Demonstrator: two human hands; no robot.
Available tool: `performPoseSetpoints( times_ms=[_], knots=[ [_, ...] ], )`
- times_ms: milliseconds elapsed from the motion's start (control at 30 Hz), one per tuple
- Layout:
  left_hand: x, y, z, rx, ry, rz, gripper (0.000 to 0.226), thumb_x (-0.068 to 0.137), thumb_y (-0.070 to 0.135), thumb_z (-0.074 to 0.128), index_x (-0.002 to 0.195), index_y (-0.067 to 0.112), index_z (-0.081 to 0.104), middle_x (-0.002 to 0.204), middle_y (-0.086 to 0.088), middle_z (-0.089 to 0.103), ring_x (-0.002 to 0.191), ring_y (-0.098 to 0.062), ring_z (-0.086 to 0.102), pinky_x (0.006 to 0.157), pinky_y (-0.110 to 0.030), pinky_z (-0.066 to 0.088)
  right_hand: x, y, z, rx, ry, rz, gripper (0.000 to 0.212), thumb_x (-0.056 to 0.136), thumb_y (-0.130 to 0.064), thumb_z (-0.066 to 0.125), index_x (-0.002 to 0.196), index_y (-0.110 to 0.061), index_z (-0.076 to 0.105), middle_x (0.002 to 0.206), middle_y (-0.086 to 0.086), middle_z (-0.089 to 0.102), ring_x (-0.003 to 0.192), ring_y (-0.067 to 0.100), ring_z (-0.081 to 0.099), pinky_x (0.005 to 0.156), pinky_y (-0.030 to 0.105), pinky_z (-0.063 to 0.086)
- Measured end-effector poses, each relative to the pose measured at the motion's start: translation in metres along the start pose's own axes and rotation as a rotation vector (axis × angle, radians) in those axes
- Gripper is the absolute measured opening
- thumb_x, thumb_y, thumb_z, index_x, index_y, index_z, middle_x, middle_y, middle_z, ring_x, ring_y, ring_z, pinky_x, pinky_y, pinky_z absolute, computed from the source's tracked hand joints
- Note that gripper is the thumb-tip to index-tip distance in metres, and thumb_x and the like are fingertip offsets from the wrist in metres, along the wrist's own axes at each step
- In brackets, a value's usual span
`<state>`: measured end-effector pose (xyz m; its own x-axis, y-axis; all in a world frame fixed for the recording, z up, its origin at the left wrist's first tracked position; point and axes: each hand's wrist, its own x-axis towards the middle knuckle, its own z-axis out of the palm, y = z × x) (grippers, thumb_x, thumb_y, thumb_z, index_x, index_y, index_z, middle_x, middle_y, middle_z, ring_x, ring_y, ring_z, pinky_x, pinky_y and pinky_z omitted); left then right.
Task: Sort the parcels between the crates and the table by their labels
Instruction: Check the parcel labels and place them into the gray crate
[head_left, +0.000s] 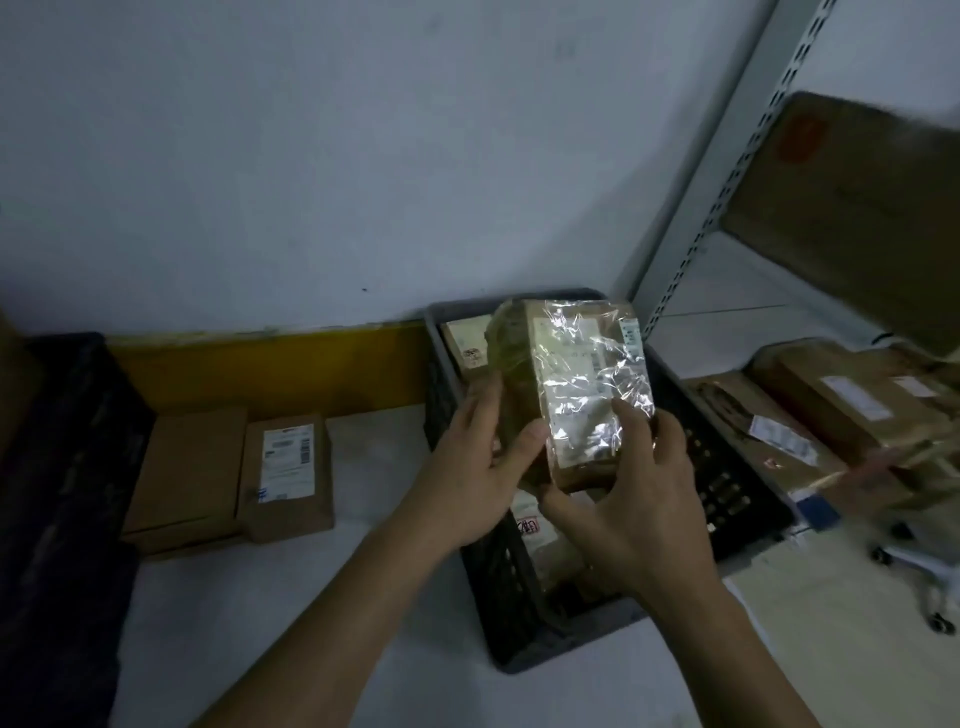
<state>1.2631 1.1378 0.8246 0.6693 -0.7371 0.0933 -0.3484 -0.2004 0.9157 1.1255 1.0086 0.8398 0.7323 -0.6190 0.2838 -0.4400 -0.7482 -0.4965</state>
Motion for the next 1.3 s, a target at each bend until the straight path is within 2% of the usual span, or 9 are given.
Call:
performPoseSetpoints(
  times_ms=[67,133,233,333,500,700,933,1067,1300],
  knots=[
    [0.007,-0.011,0.016,0.158,0.017,0.008,0.075,0.101,0.075,0.037,0.167,0.044,0.018,0.168,0.017,0.026,0.14,0.001,0.04,0.106,-0.019,0.041,0.011,0.026,-0.012,-0.04,-0.039,0.03,0.11,0.062,-0.083,0.067,0.156,-0.038,0.031,0.158,0.008,0.032,0.138,0.038,0.045,0.104,0.056,0.053],
    [0.013,-0.024,0.033,0.305,0.051,-0.035,0.077,0.1,0.08,0.031,0.166,0.041,0.019,0.167,0.017,0.024,0.146,-0.011,0.039,0.115,-0.041,0.045,0.022,0.052,-0.022,-0.066,-0.084,0.053,0.111,0.061,-0.085,0.063,0.156,-0.038,0.03,0.158,0.007,0.03,0.14,0.04,0.042,0.105,0.055,0.05],
    [0.019,-0.04,0.06,0.498,0.099,-0.119,0.074,0.104,0.072,0.032,0.167,0.038,0.016,0.172,0.01,0.02,0.155,-0.024,0.029,0.122,-0.054,0.037,0.038,0.09,-0.029,-0.134,-0.175,0.061,0.114,0.061,-0.086,0.061,0.159,-0.039,0.025,0.158,0.008,0.028,0.139,0.044,0.042,0.105,0.056,0.05],
    [0.019,-0.058,0.081,0.677,0.117,-0.239,0.074,0.108,0.065,0.031,0.17,0.027,0.014,0.178,-0.005,0.01,0.163,-0.028,0.009,0.131,-0.051,0.017,0.048,0.119,-0.025,-0.186,-0.266,0.057,0.115,0.061,-0.087,0.06,0.158,-0.037,0.023,0.155,0.011,0.03,0.136,0.044,0.044,0.103,0.056,0.052],
    [0.015,-0.069,0.103,0.74,0.2,-0.261,0.073,0.109,0.054,0.041,0.17,0.021,0.017,0.179,-0.009,0.001,0.164,-0.027,-0.007,0.133,-0.047,0.012,0.051,0.142,-0.007,-0.167,-0.382,0.016,0.113,0.063,-0.085,0.064,0.158,-0.038,0.023,0.153,0.012,0.032,0.135,0.042,0.045,0.107,0.054,0.05],
    [0.011,-0.068,0.104,0.749,0.268,-0.279,0.072,0.111,0.048,0.041,0.171,0.019,0.013,0.179,-0.006,0.003,0.164,-0.024,-0.001,0.134,-0.045,0.011,0.051,0.135,0.017,-0.174,-0.454,-0.058,0.113,0.062,-0.087,0.058,0.157,-0.035,0.028,0.148,0.012,0.034,0.128,0.039,0.048,0.104,0.046,0.051],
    [0.012,-0.069,0.106,0.815,0.262,-0.283,0.078,0.109,0.051,0.043,0.171,0.018,0.01,0.179,-0.007,0.003,0.165,-0.025,-0.002,0.133,-0.042,0.009,0.064,0.137,-0.001,-0.163,-0.375,-0.027,0.11,0.062,-0.085,0.062,0.154,-0.034,0.031,0.15,0.013,0.034,0.13,0.043,0.048,0.101,0.049,0.052],
    [0.013,-0.068,0.107,0.828,0.259,-0.283,0.08,0.108,0.051,0.045,0.171,0.018,0.008,0.179,-0.008,0.002,0.164,-0.026,-0.004,0.134,-0.043,0.009,0.075,0.138,-0.014,-0.219,-0.383,-0.006,0.112,0.066,-0.086,0.062,0.157,-0.033,0.024,0.15,0.015,0.031,0.131,0.041,0.045,0.102,0.051,0.05],
    [0.012,-0.071,0.109,0.826,0.277,-0.264,0.08,0.106,0.047,0.05,0.17,0.016,0.015,0.178,-0.011,0.009,0.164,-0.029,0.003,0.131,-0.044,0.012,0.071,0.17,0.012,-0.444,-0.666,0.081,0.114,0.07,-0.09,0.057,0.158,-0.029,0.018,0.147,0.023,0.025,0.13,0.047,0.045,0.105,0.049,0.049]
  ],
)
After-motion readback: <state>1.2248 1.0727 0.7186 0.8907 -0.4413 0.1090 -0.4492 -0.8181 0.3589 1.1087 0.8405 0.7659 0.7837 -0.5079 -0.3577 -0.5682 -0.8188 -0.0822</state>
